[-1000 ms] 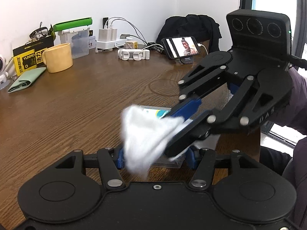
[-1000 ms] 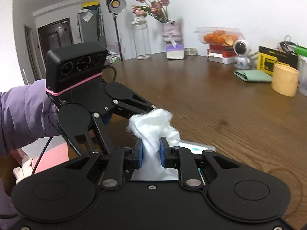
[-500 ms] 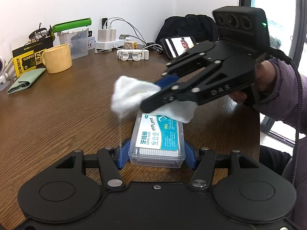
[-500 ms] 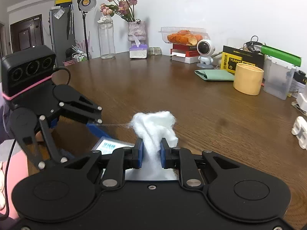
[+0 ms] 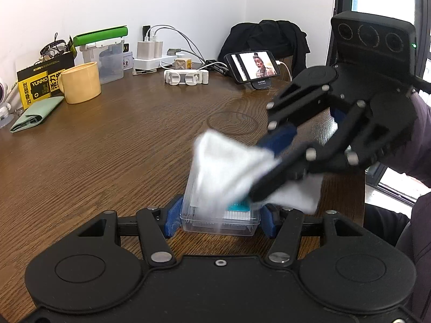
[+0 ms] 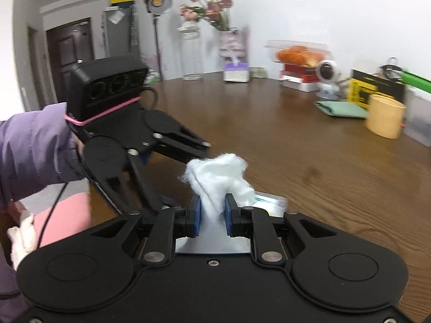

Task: Clean container
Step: 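Wipe the tissue along the box lid with the right gripper, then lift the tissue off the box lid with the right gripper, then wipe the tissue across the box lid with the right gripper, then press the tissue onto the box end and hold with the right gripper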

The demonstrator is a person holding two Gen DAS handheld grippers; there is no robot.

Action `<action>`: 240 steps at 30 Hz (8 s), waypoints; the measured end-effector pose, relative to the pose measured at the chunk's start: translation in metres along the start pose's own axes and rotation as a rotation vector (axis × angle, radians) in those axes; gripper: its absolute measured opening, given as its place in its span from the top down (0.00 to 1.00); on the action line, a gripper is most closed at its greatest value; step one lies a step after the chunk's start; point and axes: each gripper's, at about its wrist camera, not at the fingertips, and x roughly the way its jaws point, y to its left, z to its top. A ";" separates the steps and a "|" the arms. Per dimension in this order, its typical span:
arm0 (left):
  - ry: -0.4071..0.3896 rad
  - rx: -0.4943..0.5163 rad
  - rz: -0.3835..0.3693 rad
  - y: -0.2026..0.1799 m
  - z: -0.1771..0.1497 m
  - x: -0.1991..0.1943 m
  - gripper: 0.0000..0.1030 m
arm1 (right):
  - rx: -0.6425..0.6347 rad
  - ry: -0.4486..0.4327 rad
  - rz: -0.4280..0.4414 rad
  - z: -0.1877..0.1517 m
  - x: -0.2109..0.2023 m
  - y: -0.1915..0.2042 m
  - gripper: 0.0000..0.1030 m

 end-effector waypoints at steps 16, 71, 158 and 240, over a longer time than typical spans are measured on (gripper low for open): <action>0.000 -0.002 -0.002 0.000 0.000 -0.001 0.45 | 0.036 -0.014 -0.158 -0.004 -0.006 -0.022 0.82; 0.001 0.002 -0.008 0.001 0.001 0.000 0.45 | 0.070 -0.086 -0.254 0.001 -0.016 -0.022 0.82; 0.002 0.004 -0.015 0.000 0.000 0.000 0.45 | 0.056 0.000 -0.030 -0.005 -0.010 -0.011 0.82; 0.002 0.005 -0.015 -0.003 -0.001 0.001 0.45 | 0.033 -0.003 -0.018 -0.005 -0.005 0.000 0.81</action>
